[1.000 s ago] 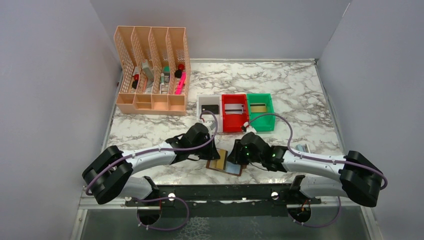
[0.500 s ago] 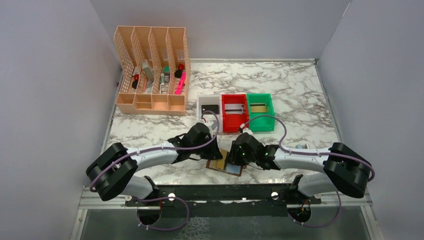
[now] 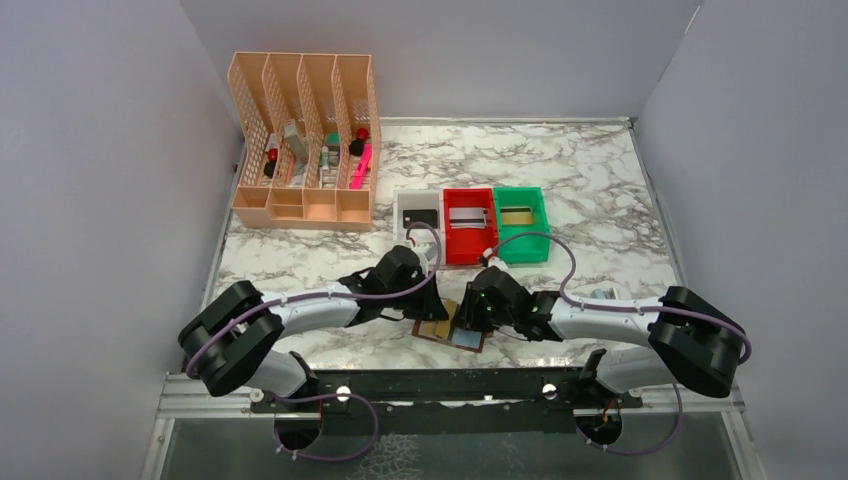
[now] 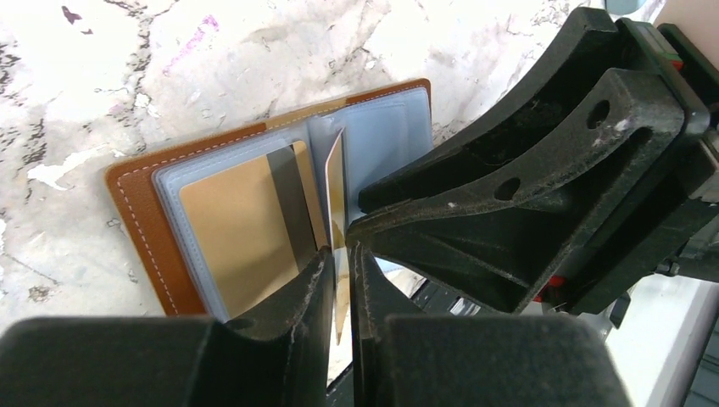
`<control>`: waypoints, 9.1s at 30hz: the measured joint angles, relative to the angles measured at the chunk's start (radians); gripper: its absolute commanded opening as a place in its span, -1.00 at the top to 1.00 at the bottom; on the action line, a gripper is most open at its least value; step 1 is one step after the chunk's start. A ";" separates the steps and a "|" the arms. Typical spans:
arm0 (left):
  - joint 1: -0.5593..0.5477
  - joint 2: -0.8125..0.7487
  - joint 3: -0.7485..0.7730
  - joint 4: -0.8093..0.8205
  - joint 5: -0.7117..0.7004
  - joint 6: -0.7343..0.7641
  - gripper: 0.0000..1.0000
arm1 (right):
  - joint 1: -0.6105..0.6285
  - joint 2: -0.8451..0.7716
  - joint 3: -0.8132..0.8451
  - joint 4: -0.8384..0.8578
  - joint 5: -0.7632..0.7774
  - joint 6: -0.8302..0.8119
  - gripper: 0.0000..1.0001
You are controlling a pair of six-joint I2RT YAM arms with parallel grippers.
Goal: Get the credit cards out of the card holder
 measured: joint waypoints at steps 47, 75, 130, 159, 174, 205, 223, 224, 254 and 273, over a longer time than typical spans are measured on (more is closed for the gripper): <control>-0.001 -0.472 -0.038 -0.341 -0.476 -0.053 1.00 | -0.001 0.101 0.138 -0.049 -0.072 -0.103 0.42; -0.001 -0.460 -0.038 -0.334 -0.496 -0.064 1.00 | -0.001 0.192 0.197 -0.059 0.004 -0.317 0.41; 0.249 -0.425 -0.177 0.327 0.253 -0.063 1.00 | -0.332 -0.193 -0.054 0.410 -0.556 -0.149 0.07; 0.251 -0.377 -0.191 0.428 0.366 -0.115 0.01 | -0.402 -0.105 -0.122 0.824 -0.838 0.011 0.98; 0.251 -0.420 -0.224 0.330 0.229 -0.090 -0.89 | -0.410 -0.352 -0.006 0.245 -0.434 -0.281 0.98; 0.251 -0.567 0.125 -0.539 -0.496 0.432 -0.98 | -0.560 0.105 0.278 0.180 0.188 -1.275 0.98; 0.251 -0.565 0.125 -0.561 -0.547 0.468 -0.98 | -0.592 0.279 0.327 0.288 0.118 -1.550 0.98; 0.251 -0.565 0.125 -0.561 -0.549 0.468 -0.98 | -0.592 0.287 0.327 0.291 0.119 -1.554 0.98; 0.251 -0.541 0.125 -0.567 -0.550 0.470 -0.98 | -0.611 0.362 0.328 0.300 0.085 -1.654 0.72; 0.251 -0.514 0.125 -0.568 -0.546 0.475 -0.98 | -0.615 0.369 0.327 0.282 0.074 -1.635 0.46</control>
